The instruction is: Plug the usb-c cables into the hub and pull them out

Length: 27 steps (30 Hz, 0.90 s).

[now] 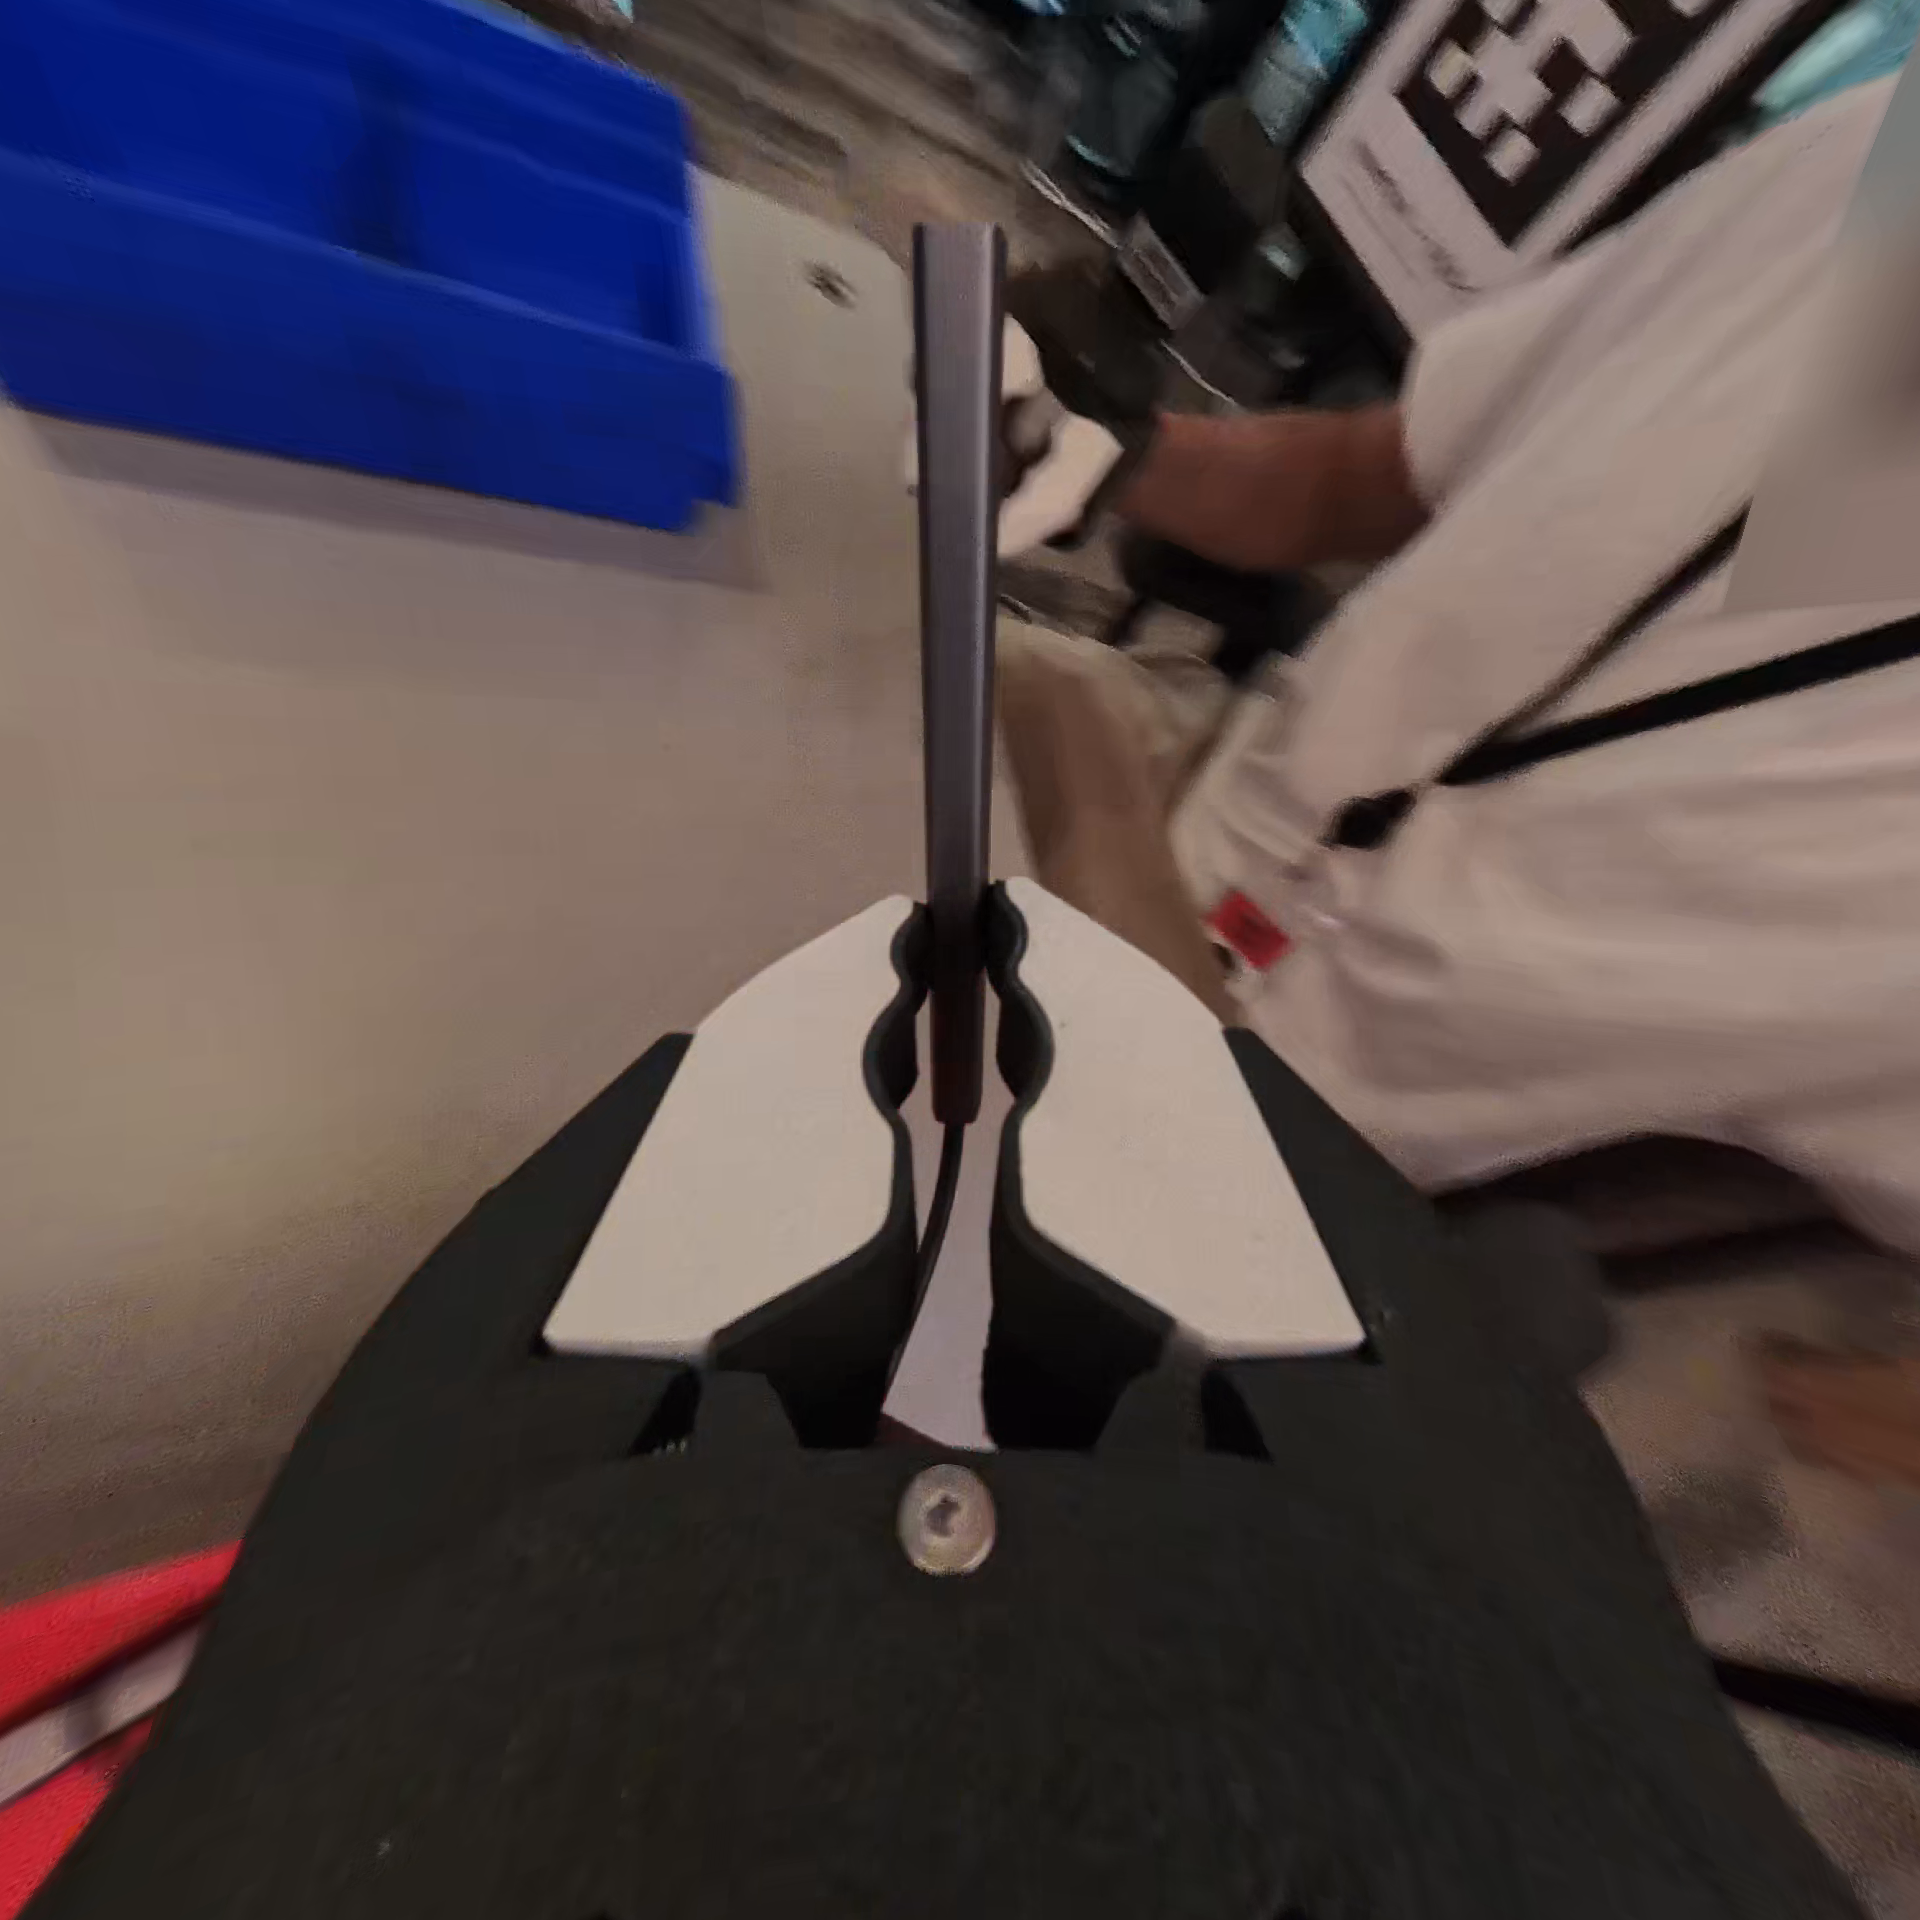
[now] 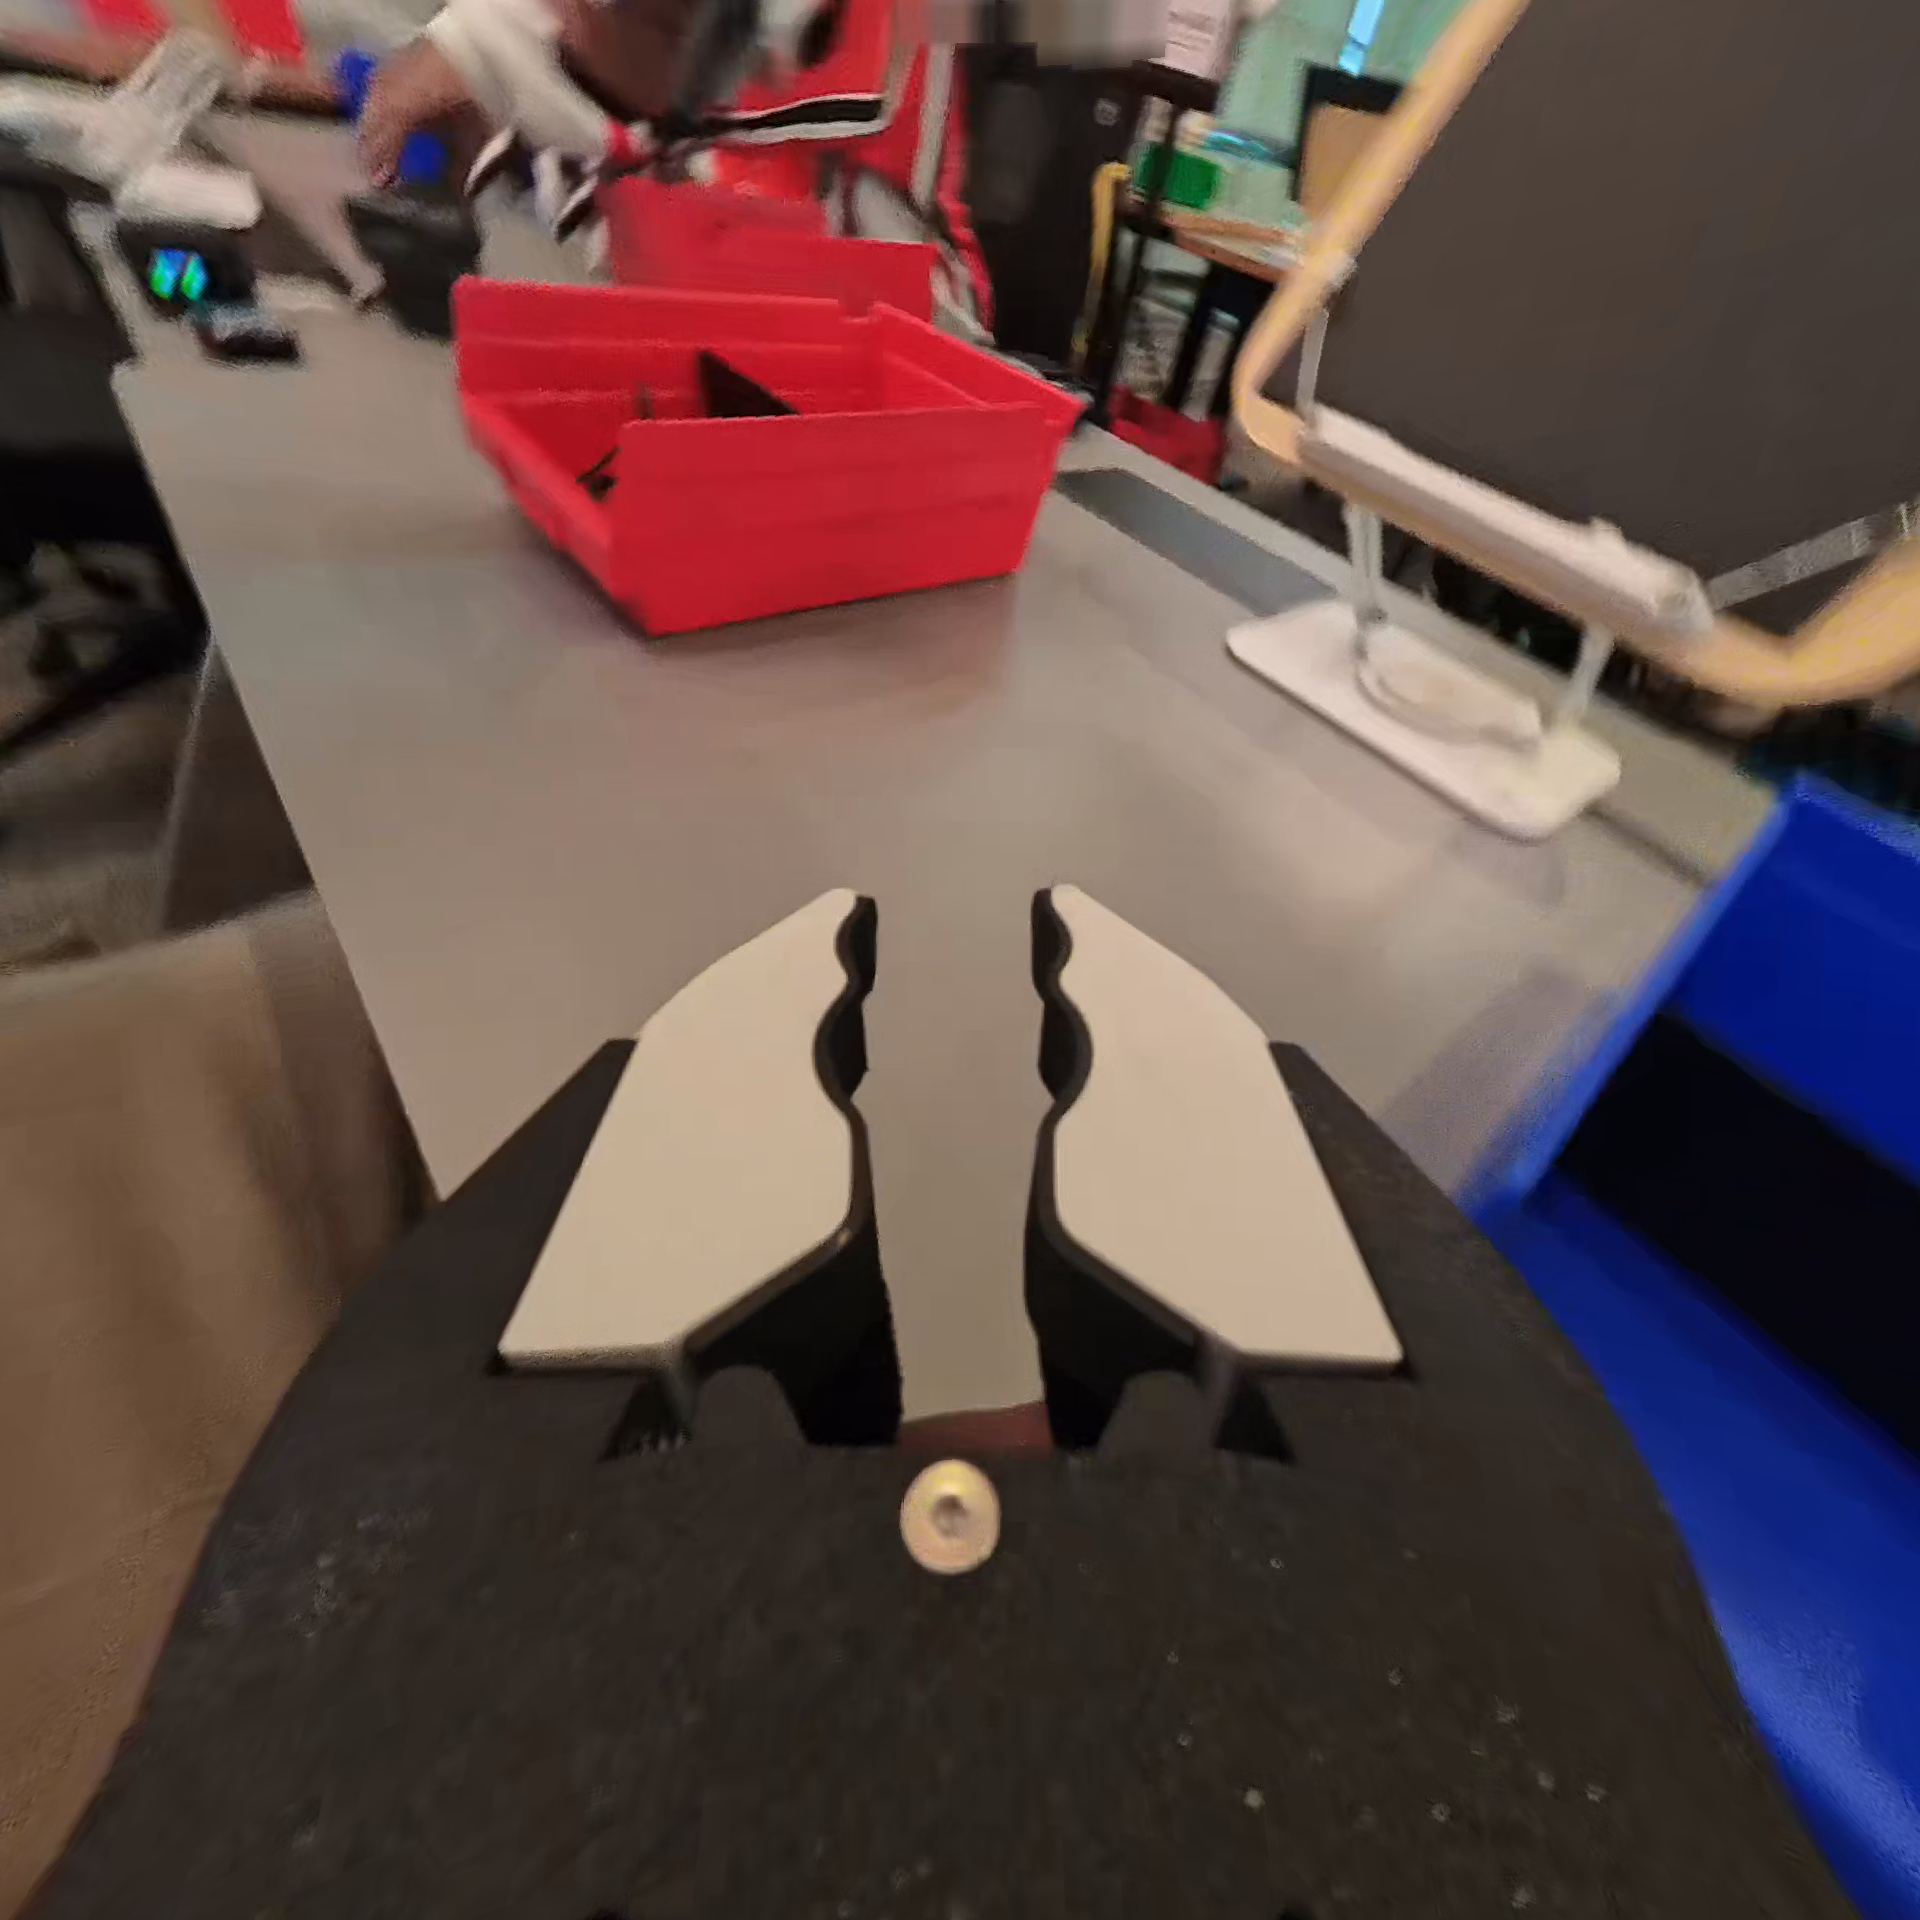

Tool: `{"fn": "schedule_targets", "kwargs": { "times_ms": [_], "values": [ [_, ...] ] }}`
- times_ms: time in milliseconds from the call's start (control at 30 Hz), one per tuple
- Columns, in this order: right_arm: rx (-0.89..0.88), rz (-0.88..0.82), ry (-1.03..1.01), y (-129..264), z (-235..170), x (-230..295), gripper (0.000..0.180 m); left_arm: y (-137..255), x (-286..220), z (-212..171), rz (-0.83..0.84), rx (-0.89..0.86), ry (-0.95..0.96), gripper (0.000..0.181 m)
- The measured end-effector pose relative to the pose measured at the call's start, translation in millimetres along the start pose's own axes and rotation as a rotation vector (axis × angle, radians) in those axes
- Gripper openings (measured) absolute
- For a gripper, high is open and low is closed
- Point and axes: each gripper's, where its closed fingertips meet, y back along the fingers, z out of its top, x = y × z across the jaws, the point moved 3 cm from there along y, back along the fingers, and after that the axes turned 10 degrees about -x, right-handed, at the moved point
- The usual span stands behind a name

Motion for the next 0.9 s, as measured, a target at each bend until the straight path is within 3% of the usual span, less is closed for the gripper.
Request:
{"fn": "schedule_targets", "kwargs": {
  "times_ms": [167,300,433,667,900],
  "values": [
    [-0.039,0.02,0.485,-40,27,11,0.034,-60,-19,-17,-0.327,0.302,0.277,0.009],
    [-0.135,-0.007,0.925,-59,46,19,0.036,-95,-19,-26,-0.468,0.467,0.42,0.009],
    [-0.187,0.022,1.2,-64,54,25,0.036,-121,-15,-35,-0.545,0.609,0.514,0.009],
    [-0.214,0.11,1.375,-71,37,31,0.028,-151,-9,-35,-0.635,0.715,0.546,0.009],
    [-0.312,0.122,1.473,-76,35,35,0.011,-152,-9,-43,-0.677,0.839,0.561,0.009]
  ]
}}
